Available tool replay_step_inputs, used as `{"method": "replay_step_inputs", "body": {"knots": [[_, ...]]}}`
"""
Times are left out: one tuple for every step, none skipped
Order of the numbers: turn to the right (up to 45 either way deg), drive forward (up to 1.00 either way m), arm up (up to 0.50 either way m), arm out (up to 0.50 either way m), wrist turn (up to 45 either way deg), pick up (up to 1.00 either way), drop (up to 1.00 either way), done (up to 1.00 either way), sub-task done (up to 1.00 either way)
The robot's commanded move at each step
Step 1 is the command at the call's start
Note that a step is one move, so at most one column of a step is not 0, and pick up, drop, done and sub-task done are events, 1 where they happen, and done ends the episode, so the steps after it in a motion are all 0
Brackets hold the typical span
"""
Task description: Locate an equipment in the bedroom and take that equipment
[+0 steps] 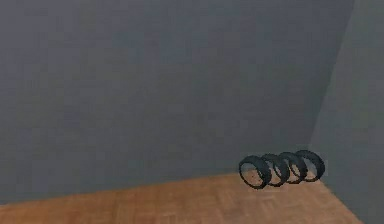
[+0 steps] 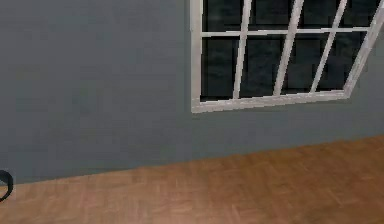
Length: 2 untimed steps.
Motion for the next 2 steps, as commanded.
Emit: {"method": "replay_step_inputs", "body": {"knots": [[45.0,0.00,0.00,0.00,0.0,0.00,0.00,0.00,0.00],[45.0,0.00,0.00,0.00,0.0,0.00,0.00,0.00,0.00]]}}
